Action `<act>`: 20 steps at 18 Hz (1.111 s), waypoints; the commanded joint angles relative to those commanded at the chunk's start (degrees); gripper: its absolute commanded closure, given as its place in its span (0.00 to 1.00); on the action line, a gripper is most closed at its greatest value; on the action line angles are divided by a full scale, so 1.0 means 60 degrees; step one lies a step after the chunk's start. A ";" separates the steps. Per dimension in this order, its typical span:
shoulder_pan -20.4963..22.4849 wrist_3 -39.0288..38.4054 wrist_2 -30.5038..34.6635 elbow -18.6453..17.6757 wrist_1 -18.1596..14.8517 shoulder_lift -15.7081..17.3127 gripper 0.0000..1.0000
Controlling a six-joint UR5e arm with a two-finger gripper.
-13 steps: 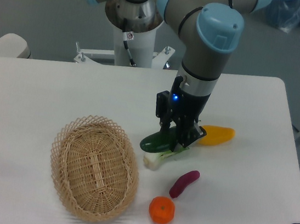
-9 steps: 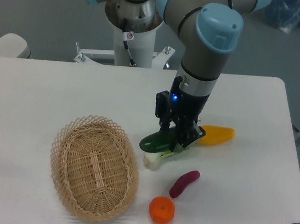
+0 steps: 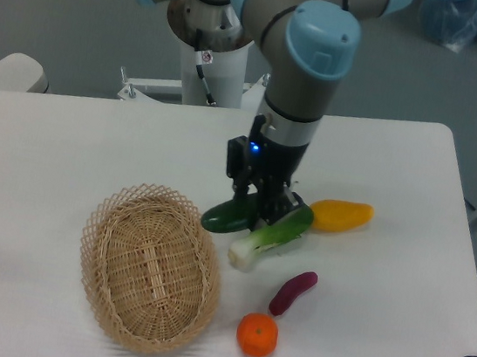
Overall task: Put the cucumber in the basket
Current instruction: 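Carry the held cucumber over the wicker basket and lower it inside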
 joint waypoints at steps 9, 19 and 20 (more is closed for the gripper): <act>-0.1538 -0.3430 0.0015 -0.0468 0.0789 -0.0702 0.67; -0.2199 -0.6112 0.1492 -0.0733 0.2329 -0.2094 0.67; -0.2199 -0.6273 0.1668 -0.0733 0.2344 -0.2153 0.67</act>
